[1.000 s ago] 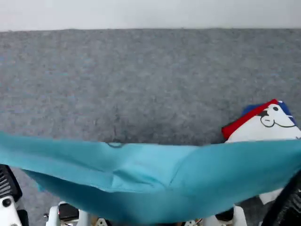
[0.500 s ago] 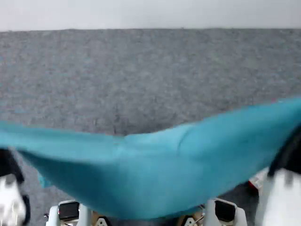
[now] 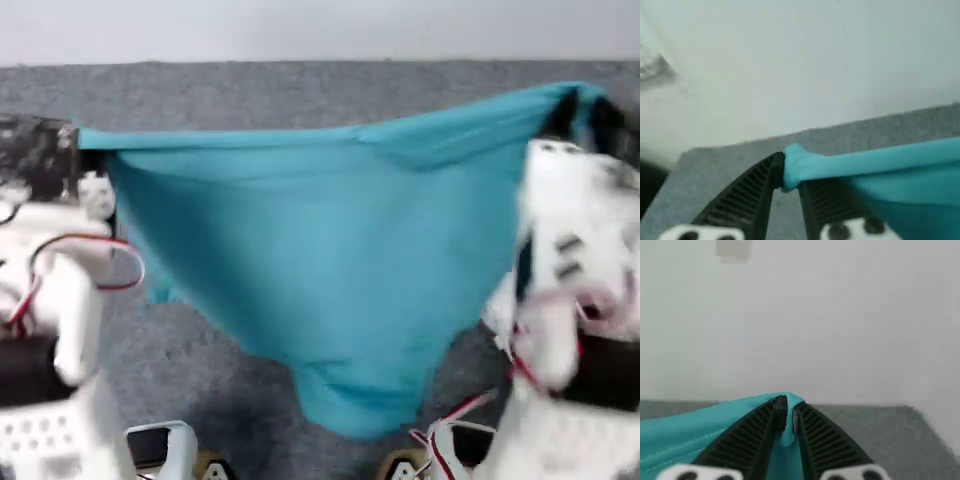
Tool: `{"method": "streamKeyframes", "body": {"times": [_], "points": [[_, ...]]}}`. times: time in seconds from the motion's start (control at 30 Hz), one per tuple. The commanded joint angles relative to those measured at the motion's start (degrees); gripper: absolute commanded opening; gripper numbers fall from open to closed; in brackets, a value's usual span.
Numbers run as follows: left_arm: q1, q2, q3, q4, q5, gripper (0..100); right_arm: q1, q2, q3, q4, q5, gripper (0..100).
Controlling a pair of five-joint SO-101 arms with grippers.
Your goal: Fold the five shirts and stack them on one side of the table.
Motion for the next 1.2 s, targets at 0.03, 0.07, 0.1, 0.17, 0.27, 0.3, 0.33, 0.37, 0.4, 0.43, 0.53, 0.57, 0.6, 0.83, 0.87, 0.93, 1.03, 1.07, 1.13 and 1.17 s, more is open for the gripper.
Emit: {"method": "streamKeyframes", "body": {"times": [0.03, 0.07, 0.1, 0.17, 0.27, 0.3, 0.33, 0.37, 0.4, 0.43, 0.53, 0.57, 0.6, 0.83, 0.87, 0.93, 1.03, 1.07, 1.13, 1.17], "points": [[-0.62, 1.58, 11.21, -11.60, 0.44, 1, -3.91, 0.22, 18.55, -14.20, 0.09, 0.9], [-0.62, 2.46, 13.32, -14.24, 0.44, 1, -4.18, 1.45, 20.57, -16.13, 0.53, 0.9], [-0.62, 3.43, 15.16, -16.97, 0.44, 1, -4.18, 3.21, 21.71, -17.63, 1.23, 0.9], [-0.62, 5.98, 18.33, -23.12, 0.44, 1, -4.18, 7.96, 21.80, -20.09, 2.02, 0.9], [-0.62, 11.25, 19.82, -30.42, 0.44, 1, -4.53, 16.66, 17.41, -21.41, 2.02, 0.9], [-0.53, 13.27, 19.56, -32.44, 0.44, 1, -4.88, 19.74, 14.86, -21.23, 2.02, 0.9], [-0.53, 15.56, 19.21, -34.73, 0.44, 1, -5.14, 22.90, 11.96, -21.14, 2.02, 0.9], [-0.53, 17.93, 18.59, -36.66, 0.44, 1, -5.23, 25.89, 8.79, -21.14, 2.02, 0.9], [-0.44, 20.40, 17.54, -37.98, 0.44, 1, -5.58, 28.79, 5.54, -21.14, 2.02, 0.9], [-0.44, 22.95, 15.87, -38.59, 0.53, 1, -6.02, 31.52, 2.11, -21.05, 2.02, 0.9], [-0.44, 30.86, 8.92, -38.59, 0.53, 1, -6.81, 39.16, -9.05, -19.12, 2.02, 0.9], [-0.44, 33.67, 6.37, -38.59, 0.53, 1, -7.16, 41.71, -12.92, -18.07, 2.02, 0.9], [-0.44, 36.57, 3.82, -38.59, 0.53, 1, -7.34, 44.26, -16.62, -17.27, 2.02, 0.9], [-0.35, 56.62, -11.74, -38.51, 0.44, 1, -7.69, 63.52, -37.98, -16.22, 2.02, 0.9], [-0.35, 59.43, -13.76, -38.51, 0.44, 1, -7.78, 66.59, -40.44, -16.22, 2.02, 0.9], [-0.26, 65.23, -18.07, -38.51, 0.44, 1, -8.22, 72.40, -45.10, -16.22, 2.29, 0.9], [-0.18, 74.02, -25.80, -38.51, -1.32, 1, -9.19, 80.48, -52.13, -16.22, 4.57, 0.9], [-0.18, 76.92, -28.53, -38.51, -2.29, 1, -9.36, 82.68, -54.77, -16.04, 4.66, 0.9], [-0.09, 81.85, -34.15, -38.42, -3.43, 1, -9.80, 86.64, -60.66, -13.49, 4.75, 0.9], [0.00, 84.04, -37.32, -37.71, -3.60, 1, -9.80, 88.31, -63.91, -11.65, 4.75, 0.9]]}}
